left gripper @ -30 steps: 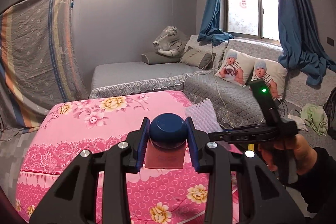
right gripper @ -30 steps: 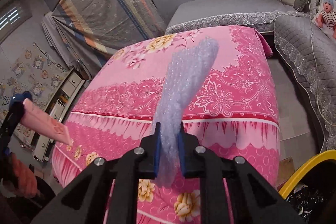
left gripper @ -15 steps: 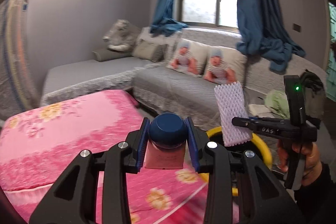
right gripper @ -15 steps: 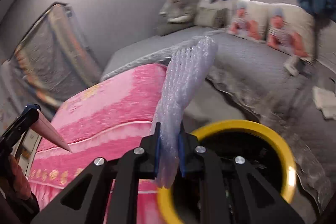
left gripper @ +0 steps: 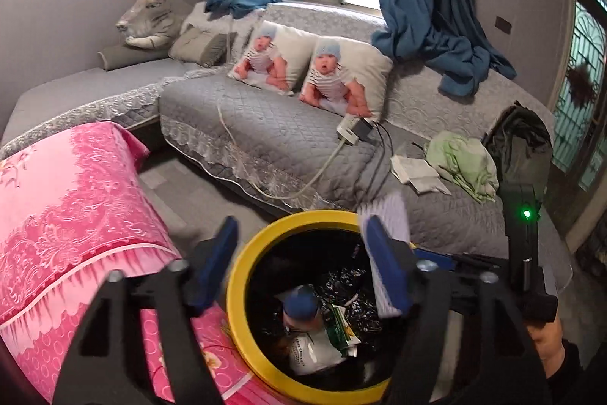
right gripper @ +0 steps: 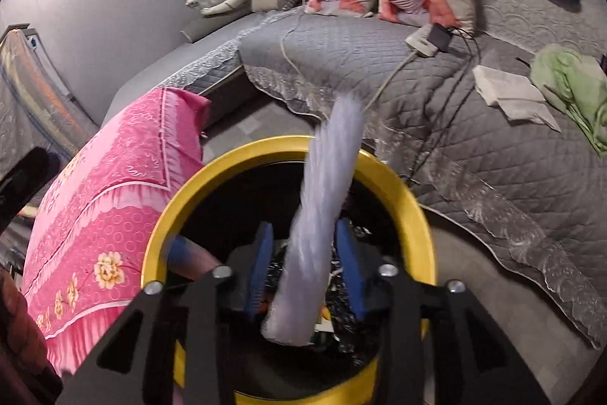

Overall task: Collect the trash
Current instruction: 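Carry the tube and foam sleeve over the yellow bin and release both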

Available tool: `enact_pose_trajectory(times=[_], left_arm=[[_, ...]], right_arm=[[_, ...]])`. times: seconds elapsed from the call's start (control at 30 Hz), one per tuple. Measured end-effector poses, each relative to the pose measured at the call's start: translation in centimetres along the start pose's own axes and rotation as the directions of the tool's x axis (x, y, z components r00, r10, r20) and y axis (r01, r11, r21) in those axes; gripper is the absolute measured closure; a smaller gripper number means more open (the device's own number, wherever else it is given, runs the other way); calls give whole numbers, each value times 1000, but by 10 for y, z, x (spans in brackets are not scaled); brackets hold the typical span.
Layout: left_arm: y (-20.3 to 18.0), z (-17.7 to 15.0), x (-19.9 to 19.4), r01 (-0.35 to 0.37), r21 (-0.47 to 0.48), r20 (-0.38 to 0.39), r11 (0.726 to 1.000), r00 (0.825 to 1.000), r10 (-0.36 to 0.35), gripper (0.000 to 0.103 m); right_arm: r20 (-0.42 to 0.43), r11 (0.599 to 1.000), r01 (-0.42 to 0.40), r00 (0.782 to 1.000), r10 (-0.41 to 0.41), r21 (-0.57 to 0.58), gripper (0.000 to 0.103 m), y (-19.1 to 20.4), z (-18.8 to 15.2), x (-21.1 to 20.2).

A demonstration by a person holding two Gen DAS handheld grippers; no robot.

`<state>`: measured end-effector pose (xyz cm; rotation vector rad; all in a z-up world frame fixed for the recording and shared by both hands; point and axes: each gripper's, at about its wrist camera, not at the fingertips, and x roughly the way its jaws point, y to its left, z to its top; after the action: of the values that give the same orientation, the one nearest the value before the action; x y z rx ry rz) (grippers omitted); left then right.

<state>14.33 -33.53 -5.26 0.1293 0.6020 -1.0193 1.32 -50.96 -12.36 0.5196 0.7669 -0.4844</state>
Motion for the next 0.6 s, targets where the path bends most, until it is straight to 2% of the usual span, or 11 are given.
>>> enact_pose_trajectory(times=[0.07, 0.13, 0.2, 0.23, 0.27, 0.33, 0.4, 0.43, 0.5, 0.53, 0.6], left_arm=[[5, 0, -10, -22, -20, 24, 1000, 999, 23, 15], [14, 0, -27, -41, -57, 54, 998, 998, 44, 10], [26, -4, -51, -86, -84, 99, 993, 991, 94, 8], [31, -5, -63, -127, -93, 115, 988, 984, 137, 8], [36, -7, -74, -159, -96, 124, 983, 978, 170, 8], [46, -11, -96, -208, -106, 144, 972, 964, 222, 8], [54, -21, -125, -301, -117, 202, 947, 926, 319, 8], [57, -26, -138, -366, -128, 219, 922, 896, 387, 8], [65, -37, -163, -465, -156, 235, 872, 839, 490, 8], [69, -43, -176, -486, -164, 241, 858, 824, 513, 8], [78, -52, -199, -507, -182, 235, 843, 810, 538, 8]], right_arm=[[18, 999, 29, 999, -29, 15, 50, -6, -1, -6], [53, 997, 73, 996, -73, 9, 45, -2, -2, -16], [95, 994, 109, 990, -107, -11, 22, 5, -2, -24], [119, 991, 136, 984, -132, -22, 16, 10, -1, -27], [156, 982, 188, 971, -180, -33, 8, 18, -1, -30], [224, 951, 304, 933, -283, -63, 8, 34, 0, -31], [285, 917, 385, 895, -343, -107, 8, 59, -5, -31], [314, 909, 396, 887, -340, -134, 8, 73, -9, -33], [365, 911, 369, 886, -286, -184, 8, 99, -19, -40], [391, 922, 322, 894, -220, -216, 8, 116, -25, -48], [401, 938, 216, 911, -95, -270, 8, 144, -37, -62]])
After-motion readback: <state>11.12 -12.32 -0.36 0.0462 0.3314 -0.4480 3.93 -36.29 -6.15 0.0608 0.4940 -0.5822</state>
